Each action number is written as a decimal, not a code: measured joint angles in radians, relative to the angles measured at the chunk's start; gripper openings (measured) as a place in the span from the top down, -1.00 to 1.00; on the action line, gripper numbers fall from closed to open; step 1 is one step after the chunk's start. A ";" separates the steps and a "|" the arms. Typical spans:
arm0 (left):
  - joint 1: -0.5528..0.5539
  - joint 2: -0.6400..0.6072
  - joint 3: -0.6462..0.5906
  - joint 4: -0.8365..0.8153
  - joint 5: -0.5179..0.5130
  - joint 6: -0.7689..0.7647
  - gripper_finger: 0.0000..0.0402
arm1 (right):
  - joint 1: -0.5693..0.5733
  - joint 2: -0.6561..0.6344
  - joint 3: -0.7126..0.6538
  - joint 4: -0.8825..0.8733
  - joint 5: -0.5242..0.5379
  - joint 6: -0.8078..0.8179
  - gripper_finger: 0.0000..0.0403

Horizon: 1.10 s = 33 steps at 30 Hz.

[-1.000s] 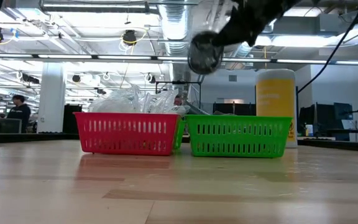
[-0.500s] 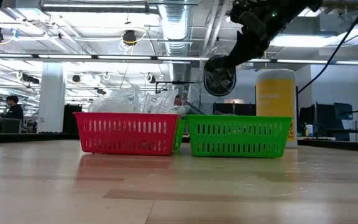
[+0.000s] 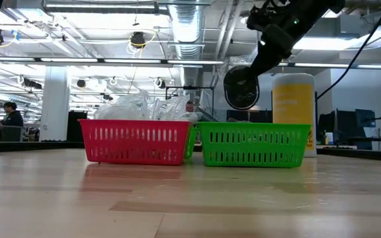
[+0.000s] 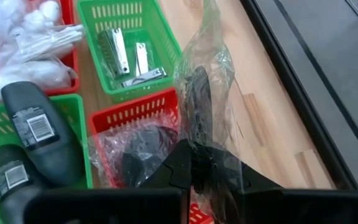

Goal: Pick & Place Travel size toiletries
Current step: Put the black hairbrush into the right red basket

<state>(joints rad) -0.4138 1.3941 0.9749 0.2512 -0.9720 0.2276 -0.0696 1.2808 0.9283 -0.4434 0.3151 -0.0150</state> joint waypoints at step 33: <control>0.000 0.000 -0.002 0.002 0.007 0.000 0.30 | -0.039 0.219 0.000 0.025 0.023 -0.127 0.85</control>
<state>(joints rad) -0.4134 1.3937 0.9726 0.2533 -0.9647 0.2272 -0.1086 1.4996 0.9278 -0.4181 0.3385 -0.1417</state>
